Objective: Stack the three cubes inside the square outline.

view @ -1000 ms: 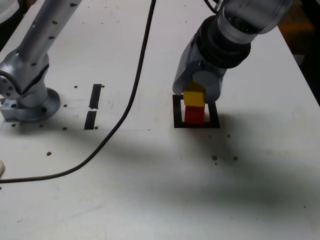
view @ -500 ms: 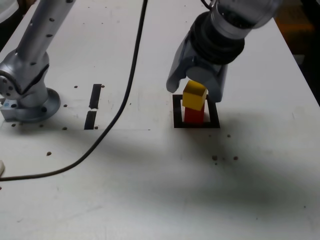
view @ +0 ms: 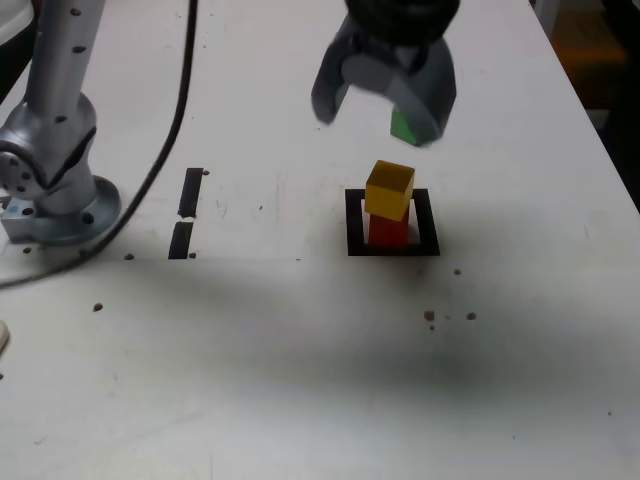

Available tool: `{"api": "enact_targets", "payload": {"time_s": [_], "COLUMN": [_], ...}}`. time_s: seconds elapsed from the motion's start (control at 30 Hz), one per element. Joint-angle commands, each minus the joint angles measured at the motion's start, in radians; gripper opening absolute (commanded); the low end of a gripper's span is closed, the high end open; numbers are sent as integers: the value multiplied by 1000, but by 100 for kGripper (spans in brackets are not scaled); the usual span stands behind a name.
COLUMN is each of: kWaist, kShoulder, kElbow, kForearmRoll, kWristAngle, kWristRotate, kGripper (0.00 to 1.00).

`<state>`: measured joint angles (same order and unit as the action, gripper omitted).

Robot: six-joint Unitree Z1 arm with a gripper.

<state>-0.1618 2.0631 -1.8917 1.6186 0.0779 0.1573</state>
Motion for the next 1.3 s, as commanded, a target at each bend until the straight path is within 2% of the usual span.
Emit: {"api": "enact_targets", "payload": {"time_s": [0.0,0.23,0.4,0.47,0.8,1.07,1.17,1.27], "kWaist": [48,202,231,235,287,317,318,318], "kShoulder": [-5,68,162,205,247,276,277,279], "kElbow": [-20,-99,-125,-135,-89,-60,-58,-58], "kForearmRoll": [20,19,13,5,-127,-195,-201,-205], "kWristAngle": [25,71,141,151,123,118,116,116], "kWristRotate": [90,349,434,442,436,439,439,440], "kGripper": [100,100,99,99,100,99,94,84]}}
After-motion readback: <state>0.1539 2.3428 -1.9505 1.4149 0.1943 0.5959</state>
